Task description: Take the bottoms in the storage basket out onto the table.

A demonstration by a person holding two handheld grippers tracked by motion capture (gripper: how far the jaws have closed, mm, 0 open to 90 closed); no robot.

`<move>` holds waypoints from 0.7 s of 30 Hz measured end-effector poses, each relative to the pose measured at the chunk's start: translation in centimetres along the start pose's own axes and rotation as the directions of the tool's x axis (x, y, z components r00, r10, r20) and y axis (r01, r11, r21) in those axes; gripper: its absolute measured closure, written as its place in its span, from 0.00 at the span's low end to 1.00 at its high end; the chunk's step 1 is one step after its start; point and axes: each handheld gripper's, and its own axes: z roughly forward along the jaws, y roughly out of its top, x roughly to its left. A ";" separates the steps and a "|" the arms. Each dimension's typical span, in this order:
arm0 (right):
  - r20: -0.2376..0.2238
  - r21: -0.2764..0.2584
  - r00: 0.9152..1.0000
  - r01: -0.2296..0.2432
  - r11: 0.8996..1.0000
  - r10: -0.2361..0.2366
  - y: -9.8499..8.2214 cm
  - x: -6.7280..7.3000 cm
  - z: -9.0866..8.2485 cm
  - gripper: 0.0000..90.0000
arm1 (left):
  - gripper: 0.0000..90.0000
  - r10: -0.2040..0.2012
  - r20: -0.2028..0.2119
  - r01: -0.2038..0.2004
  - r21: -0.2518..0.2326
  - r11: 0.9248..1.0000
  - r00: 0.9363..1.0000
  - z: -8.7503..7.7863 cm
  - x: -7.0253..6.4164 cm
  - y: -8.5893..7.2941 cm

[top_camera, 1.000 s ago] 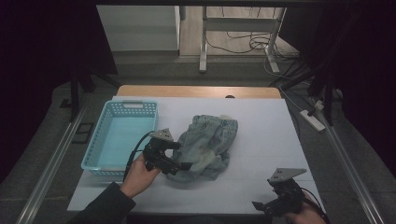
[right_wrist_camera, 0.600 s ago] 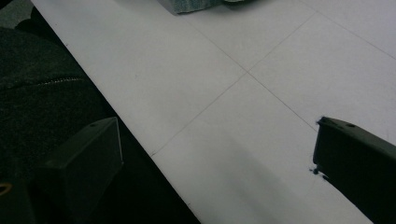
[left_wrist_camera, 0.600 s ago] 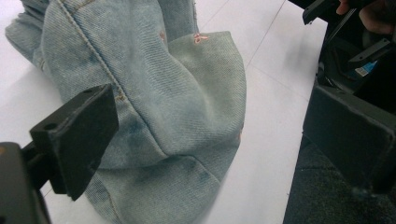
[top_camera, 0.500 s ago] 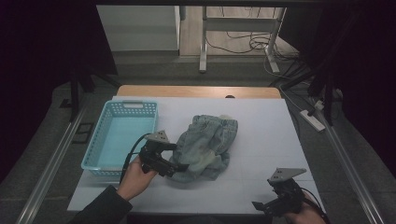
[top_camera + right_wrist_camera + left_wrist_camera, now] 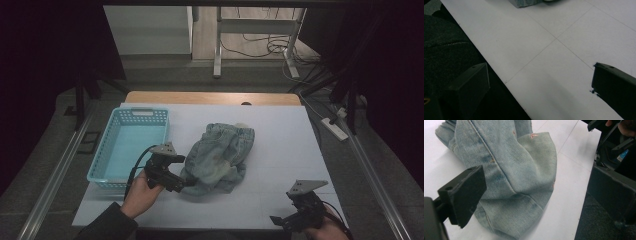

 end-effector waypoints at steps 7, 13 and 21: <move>0.001 -0.001 1.000 0.001 1.000 -0.001 0.0 0.0 0.0 0.01 | 0.03 -0.009 -0.002 0.009 0.001 1.000 1.000 -0.4 -0.1 -0.5; 0.001 -0.002 1.000 0.000 1.000 0.000 0.0 0.0 0.0 0.01 | 0.03 -0.018 -0.002 0.018 -0.002 1.000 1.000 -0.8 -0.2 -1.0; 0.001 0.001 1.000 0.001 1.000 -0.001 0.0 0.0 0.0 0.01 | 0.03 -0.025 -0.004 0.025 0.001 1.000 1.000 -1.2 -0.4 -1.7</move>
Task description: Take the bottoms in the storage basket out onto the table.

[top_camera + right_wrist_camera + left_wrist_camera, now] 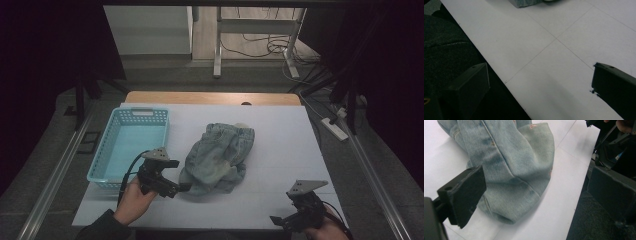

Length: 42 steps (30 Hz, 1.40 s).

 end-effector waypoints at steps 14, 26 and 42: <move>0.002 0.000 1.000 -0.004 1.000 0.004 0.0 0.0 0.0 0.01 | 0.03 -0.036 -0.002 0.036 0.000 0.999 0.999 -1.2 -0.2 -1.7; 0.005 0.002 1.000 -0.007 1.000 0.007 0.0 0.0 0.0 0.01 | 0.03 -0.071 -0.016 0.071 -0.002 0.997 0.997 -2.7 -0.4 -3.5; 0.007 -0.022 0.999 -0.033 0.999 0.033 -0.1 -0.3 -0.2 0.01 | 0.03 -0.131 -0.044 0.131 -0.010 0.991 0.990 -4.9 -0.6 -6.4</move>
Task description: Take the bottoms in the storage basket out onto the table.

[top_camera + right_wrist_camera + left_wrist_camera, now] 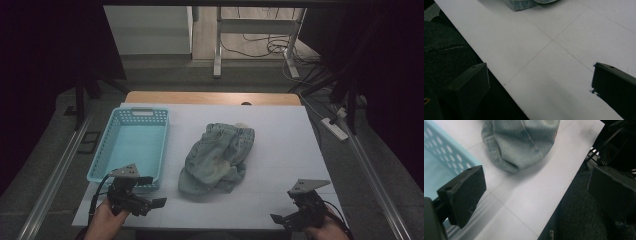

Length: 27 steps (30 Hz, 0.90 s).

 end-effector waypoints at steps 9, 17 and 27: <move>0.002 -0.001 1.000 0.000 1.000 0.000 0.0 0.0 0.0 0.01 | 0.03 -0.027 -0.021 0.027 -0.002 1.000 0.999 -0.8 0.3 -1.1; 0.003 0.003 1.000 0.001 1.000 -0.001 0.0 0.0 0.0 0.01 | 0.03 -0.056 -0.039 0.055 -0.015 0.998 0.998 -1.8 0.6 -2.2; 0.002 0.006 1.000 0.003 1.000 -0.003 0.0 0.0 0.1 0.01 | 0.03 -0.077 -0.078 0.075 -0.026 0.997 0.994 -2.8 0.8 -3.2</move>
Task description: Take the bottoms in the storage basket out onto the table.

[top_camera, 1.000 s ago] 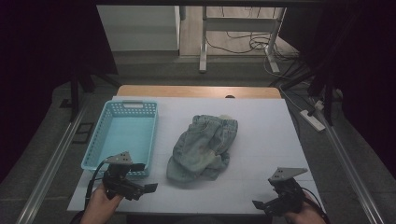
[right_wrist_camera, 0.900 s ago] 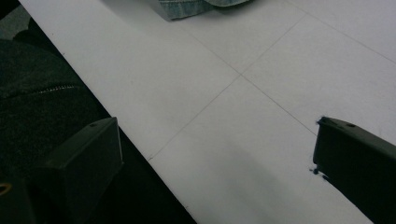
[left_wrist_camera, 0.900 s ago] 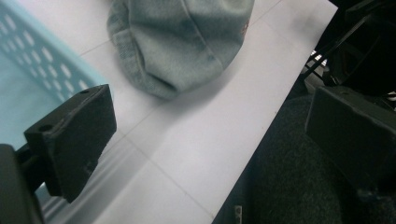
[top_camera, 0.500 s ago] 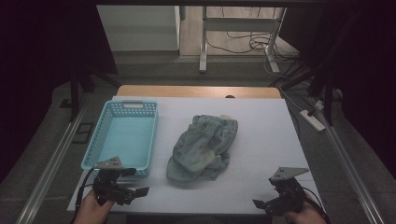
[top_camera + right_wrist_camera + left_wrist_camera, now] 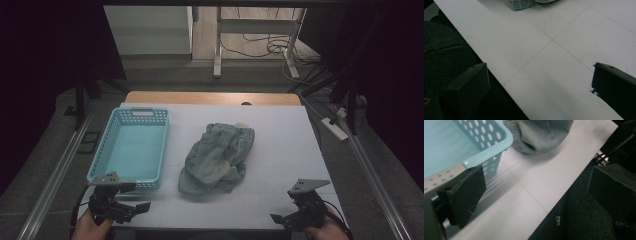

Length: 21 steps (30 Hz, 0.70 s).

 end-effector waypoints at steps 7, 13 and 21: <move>0.001 0.002 1.000 0.000 1.000 0.000 0.0 0.0 0.0 0.01 | 0.03 -0.016 -0.024 0.016 -0.014 1.000 1.000 -0.7 0.3 -0.5; 0.001 0.002 1.000 -0.001 1.000 0.001 0.0 0.0 0.0 0.01 | 0.03 -0.027 -0.047 0.026 -0.012 1.000 0.999 -1.2 0.5 -0.8; 0.002 0.003 1.000 -0.003 1.000 0.003 0.1 0.0 0.0 0.01 | 0.03 -0.059 -0.055 0.058 -0.017 0.998 0.997 -1.8 0.8 -1.3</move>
